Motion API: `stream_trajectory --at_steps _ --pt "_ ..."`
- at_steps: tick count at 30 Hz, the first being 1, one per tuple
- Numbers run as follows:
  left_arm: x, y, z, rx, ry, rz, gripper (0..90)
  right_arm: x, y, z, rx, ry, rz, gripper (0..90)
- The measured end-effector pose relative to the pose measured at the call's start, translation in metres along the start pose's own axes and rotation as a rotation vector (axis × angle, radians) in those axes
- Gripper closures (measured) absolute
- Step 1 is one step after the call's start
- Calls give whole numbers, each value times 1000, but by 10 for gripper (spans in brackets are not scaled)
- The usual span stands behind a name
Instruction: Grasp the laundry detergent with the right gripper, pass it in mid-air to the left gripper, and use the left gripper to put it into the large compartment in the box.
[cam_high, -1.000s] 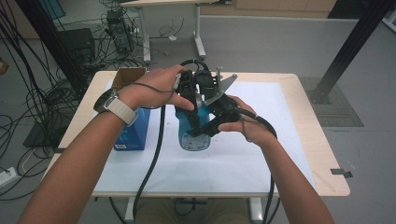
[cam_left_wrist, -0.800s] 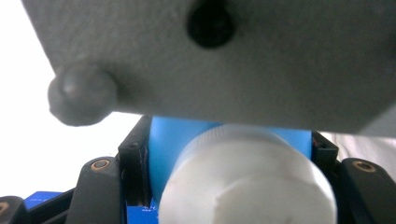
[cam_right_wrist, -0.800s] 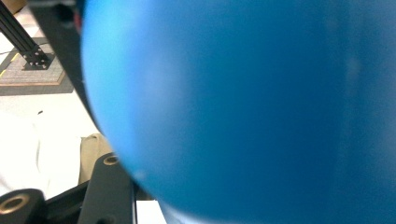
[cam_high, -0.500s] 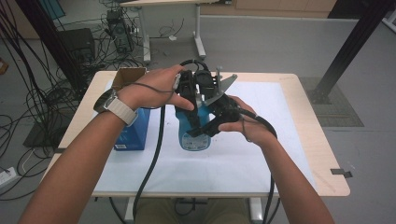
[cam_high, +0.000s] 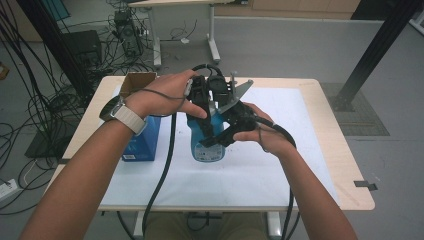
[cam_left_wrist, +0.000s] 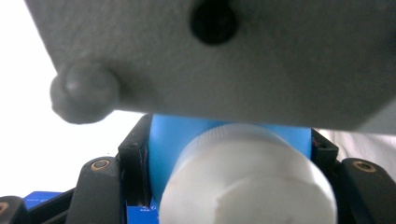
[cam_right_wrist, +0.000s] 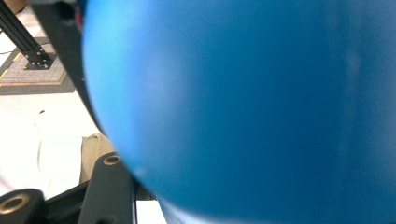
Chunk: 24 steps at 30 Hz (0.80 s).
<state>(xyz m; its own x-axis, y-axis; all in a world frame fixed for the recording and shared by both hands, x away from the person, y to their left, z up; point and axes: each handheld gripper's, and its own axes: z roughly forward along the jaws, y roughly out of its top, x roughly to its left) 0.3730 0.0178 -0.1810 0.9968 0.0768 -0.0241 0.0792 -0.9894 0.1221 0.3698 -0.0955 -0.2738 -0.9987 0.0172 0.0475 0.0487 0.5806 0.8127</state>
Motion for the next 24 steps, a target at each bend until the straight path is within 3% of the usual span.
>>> stream_trajectory --at_steps 13,17,18,19,24 --pt "-1 -1 -1 1 2 -2 373 0 1 1 -1 2 -3 441" --pt "-1 -2 -1 -5 5 -6 373 -1 1 1 -2 -5 -27 440" --pt "-1 -2 -1 0 4 -6 373 0 1 1 0 -4 -14 440" --pt "-2 -2 -2 1 4 -5 373 -2 1 1 -6 -5 -36 440" --pt "-2 -3 -2 -1 5 -6 373 1 2 1 -7 3 -12 440"
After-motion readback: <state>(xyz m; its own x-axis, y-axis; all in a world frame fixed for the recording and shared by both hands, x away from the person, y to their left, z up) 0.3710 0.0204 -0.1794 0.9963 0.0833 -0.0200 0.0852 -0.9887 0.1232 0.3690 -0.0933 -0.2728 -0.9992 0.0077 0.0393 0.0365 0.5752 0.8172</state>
